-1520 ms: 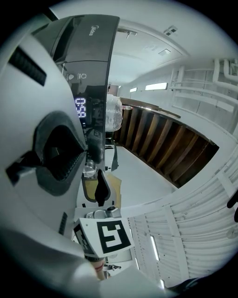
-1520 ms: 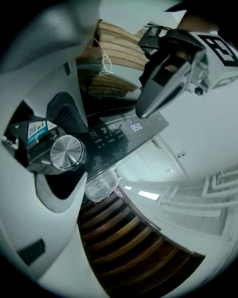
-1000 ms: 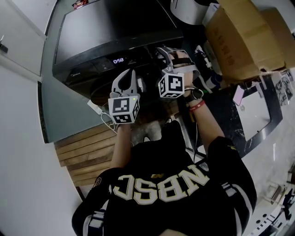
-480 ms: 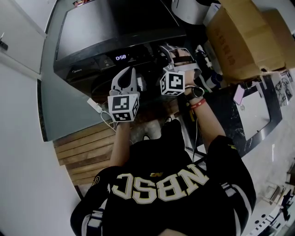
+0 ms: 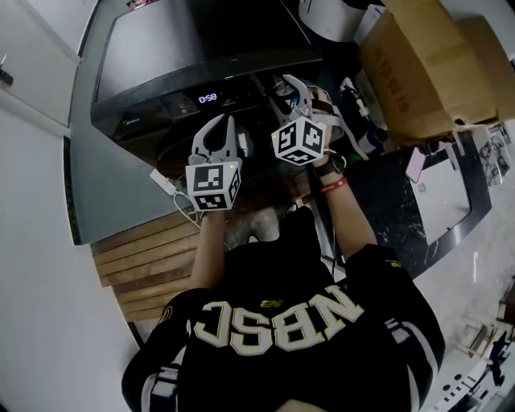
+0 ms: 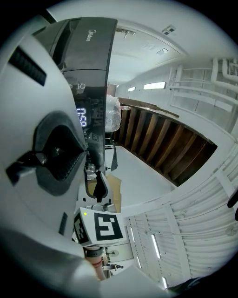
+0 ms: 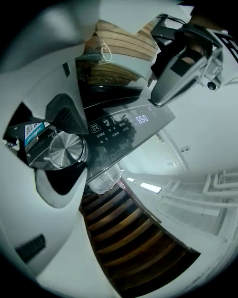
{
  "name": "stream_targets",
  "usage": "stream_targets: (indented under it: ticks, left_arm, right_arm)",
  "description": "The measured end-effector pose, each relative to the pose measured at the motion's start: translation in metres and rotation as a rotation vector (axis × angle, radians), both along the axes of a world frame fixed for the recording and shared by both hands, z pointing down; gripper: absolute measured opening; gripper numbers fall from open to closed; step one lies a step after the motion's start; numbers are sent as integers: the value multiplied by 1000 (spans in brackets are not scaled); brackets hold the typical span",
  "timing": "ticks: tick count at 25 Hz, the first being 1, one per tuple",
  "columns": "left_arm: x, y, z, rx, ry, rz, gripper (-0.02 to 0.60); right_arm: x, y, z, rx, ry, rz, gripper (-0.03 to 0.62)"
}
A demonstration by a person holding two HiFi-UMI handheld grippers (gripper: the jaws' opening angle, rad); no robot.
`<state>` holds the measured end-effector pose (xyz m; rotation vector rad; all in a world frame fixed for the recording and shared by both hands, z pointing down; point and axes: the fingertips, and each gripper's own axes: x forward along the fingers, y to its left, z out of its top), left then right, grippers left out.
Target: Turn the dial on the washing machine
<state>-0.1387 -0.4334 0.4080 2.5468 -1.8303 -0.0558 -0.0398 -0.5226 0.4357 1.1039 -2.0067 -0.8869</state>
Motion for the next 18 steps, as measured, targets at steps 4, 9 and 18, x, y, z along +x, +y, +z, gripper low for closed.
stream_targets:
  ticks: [4, 9, 18]
  left_arm:
    - [3, -1, -2, 4, 0, -2, 14]
    - [6, -1, -4, 10, 2, -2, 14]
    - [4, -1, -4, 8, 9, -14, 14]
  right_arm:
    - [1, -1, -3, -20, -68, 24, 225]
    - [1, 0, -2, -19, -61, 18, 225]
    - [2, -1, -4, -52, -139, 14, 225]
